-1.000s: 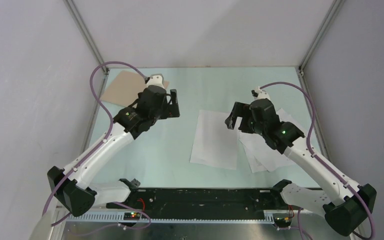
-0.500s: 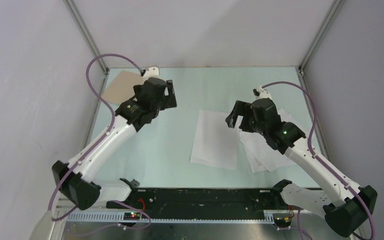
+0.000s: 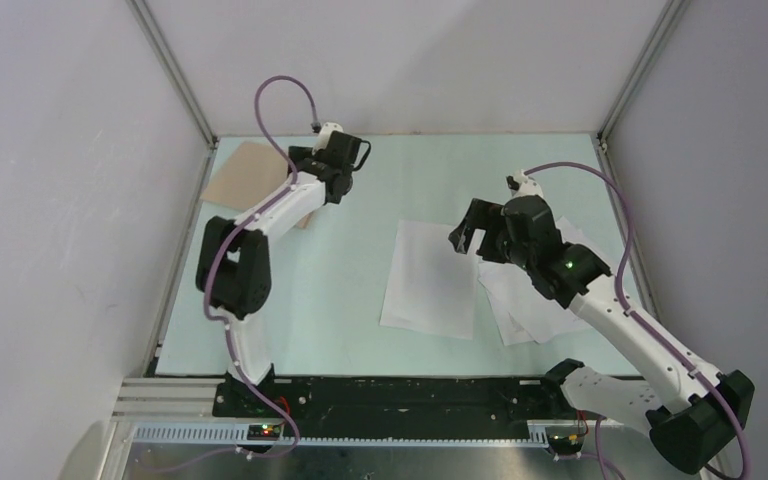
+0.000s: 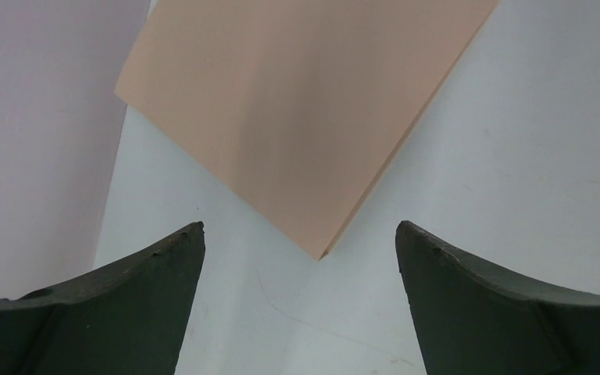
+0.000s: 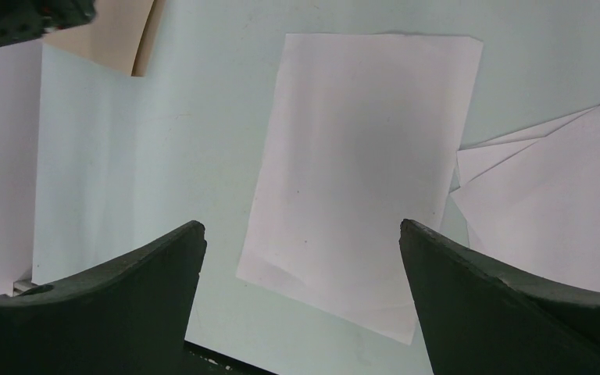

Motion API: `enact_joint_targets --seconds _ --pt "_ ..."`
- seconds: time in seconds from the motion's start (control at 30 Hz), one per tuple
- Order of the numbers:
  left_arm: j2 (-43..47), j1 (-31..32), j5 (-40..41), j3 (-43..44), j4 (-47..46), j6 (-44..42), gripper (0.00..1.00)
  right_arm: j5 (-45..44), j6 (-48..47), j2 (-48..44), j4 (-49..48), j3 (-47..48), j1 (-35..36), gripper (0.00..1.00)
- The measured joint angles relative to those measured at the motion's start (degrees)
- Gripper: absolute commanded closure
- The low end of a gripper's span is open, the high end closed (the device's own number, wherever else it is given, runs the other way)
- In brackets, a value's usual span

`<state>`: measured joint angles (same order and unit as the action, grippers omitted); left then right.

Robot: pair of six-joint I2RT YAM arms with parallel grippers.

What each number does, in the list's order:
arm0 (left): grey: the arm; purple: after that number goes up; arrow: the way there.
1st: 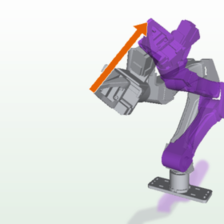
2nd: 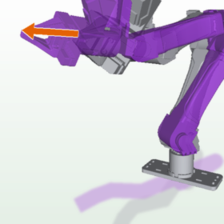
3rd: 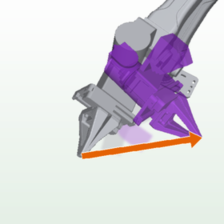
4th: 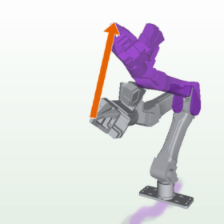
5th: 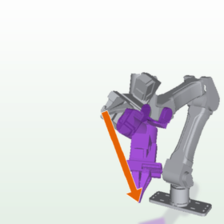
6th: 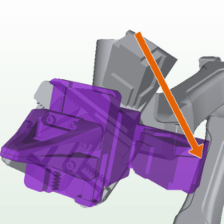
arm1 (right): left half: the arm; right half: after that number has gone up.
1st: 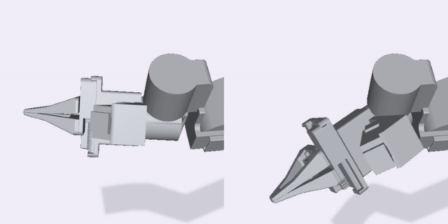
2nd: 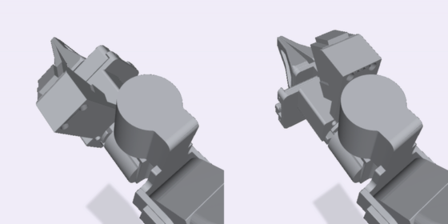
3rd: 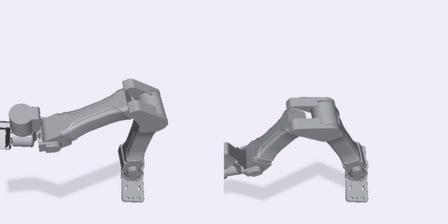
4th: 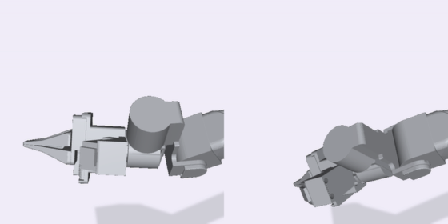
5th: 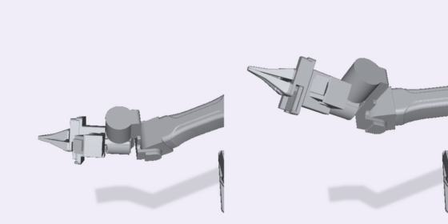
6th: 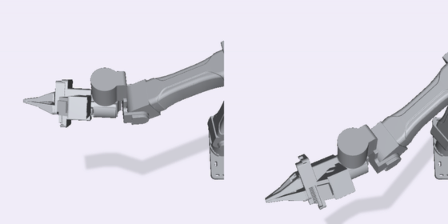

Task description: Put the files into the folder

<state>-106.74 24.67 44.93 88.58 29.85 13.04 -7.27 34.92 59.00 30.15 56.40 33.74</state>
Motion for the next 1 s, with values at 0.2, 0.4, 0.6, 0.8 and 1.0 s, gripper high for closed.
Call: enact_joint_targets --seconds 0.2,0.4,0.6,0.8,1.0 --pt "-9.8 -1.7 1.8 2.0 -1.0 -5.7 0.09 0.0 -0.1 -1.8 0.0 0.0 -0.4 0.0" --pt "-13.7 -2.9 1.3 2.0 -1.0 -10.1 0.09 0.4 -0.1 -2.1 -0.2 -0.1 -0.9 0.01" --pt "-14.1 -4.3 0.8 2.0 -0.5 -13.3 0.13 1.8 0.0 -1.5 -1.8 -0.3 -1.4 0.01" --pt "-14.3 -4.6 -0.3 2.0 0.0 -17.3 0.11 3.1 0.0 -0.7 -2.6 -0.3 -1.7 0.01" --pt "-14.3 -4.5 -2.3 2.0 0.8 -19.6 0.08 3.9 0.0 -0.4 -3.1 -0.3 -2.5 0.0"
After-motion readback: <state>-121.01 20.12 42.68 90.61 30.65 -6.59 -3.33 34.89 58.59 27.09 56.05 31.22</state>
